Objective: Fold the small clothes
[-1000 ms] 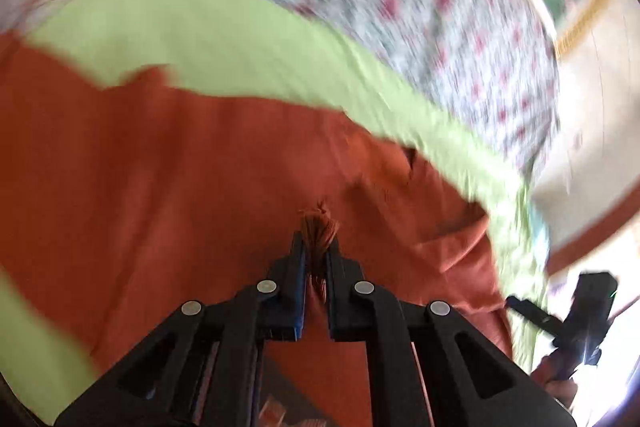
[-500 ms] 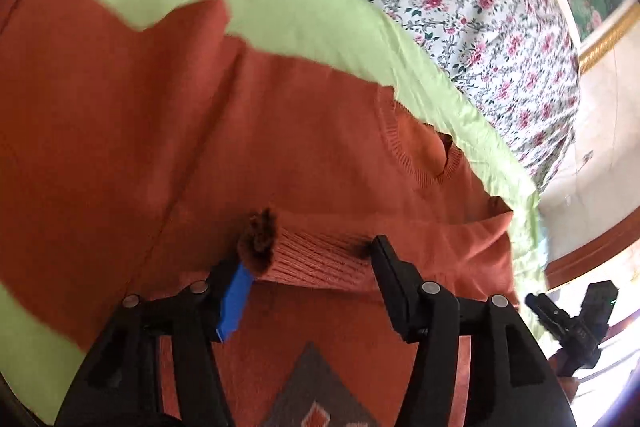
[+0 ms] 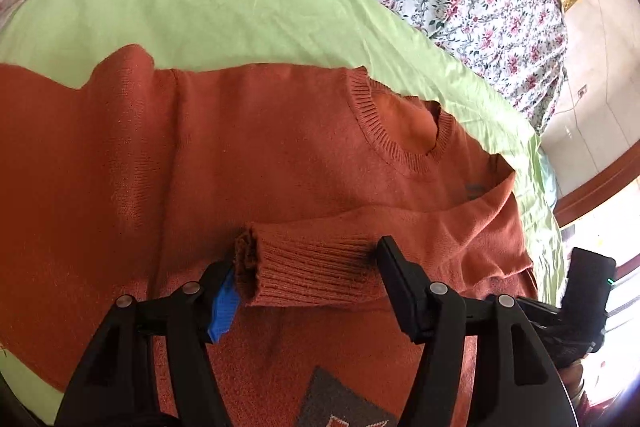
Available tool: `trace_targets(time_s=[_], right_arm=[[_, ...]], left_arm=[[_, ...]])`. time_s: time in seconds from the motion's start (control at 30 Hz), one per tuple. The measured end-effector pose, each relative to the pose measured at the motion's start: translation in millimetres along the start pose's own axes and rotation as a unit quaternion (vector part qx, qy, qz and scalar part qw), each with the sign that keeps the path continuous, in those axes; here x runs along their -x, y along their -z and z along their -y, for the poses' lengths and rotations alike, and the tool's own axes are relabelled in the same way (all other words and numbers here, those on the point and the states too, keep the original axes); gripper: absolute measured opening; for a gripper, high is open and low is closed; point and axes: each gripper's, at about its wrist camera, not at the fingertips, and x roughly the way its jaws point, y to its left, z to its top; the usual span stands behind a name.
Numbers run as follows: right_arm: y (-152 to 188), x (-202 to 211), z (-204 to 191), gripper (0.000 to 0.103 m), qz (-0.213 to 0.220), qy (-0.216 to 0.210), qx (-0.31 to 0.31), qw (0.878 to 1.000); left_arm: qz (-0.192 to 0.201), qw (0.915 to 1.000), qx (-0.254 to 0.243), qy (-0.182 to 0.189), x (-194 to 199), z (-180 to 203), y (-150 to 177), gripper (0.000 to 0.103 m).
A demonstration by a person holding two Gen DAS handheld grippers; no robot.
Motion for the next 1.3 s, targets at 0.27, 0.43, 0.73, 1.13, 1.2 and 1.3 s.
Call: trace_targets(time_s=[0.27,0.43,0.73,1.13,1.2,1.3], right_arm=[[-11.5,-33.7,43.1,0.005,0.072,-0.041,-0.170,0.982],[1.2,9.6,18.9,0.005,0.085,-0.067,-0.107,0.988],[26.5,31.6,35.1,0.030,0.014,0.002,-0.076,0.997],[25.7,92.9,17.6,0.059,0.071,-0.018,-0.016,0.997],[20.1,106.5,24.5,0.059,0.099,-0.003,-0.009,0.995],[5.5,126.5,46.3,0.059,0.130,0.044,-0.023,0.990]], left_arm=[[-0.002,0.9995,0.027,0.015,-1.7,-8.9,4.4,0.062],[0.004,0.9998,0.016,0.015,7.8,-4.5,10.5,0.024],[-0.037,0.9988,0.026,0.017,1.7,-2.9,40.1,0.027],[-0.046,0.9966,-0.062,-0.029,-12.4,38.2,55.3,0.009],[-0.004,0.9972,-0.061,-0.044,6.8,41.3,55.2,0.007],[0.086,0.9936,-0.052,-0.051,50.8,33.9,54.8,0.007]])
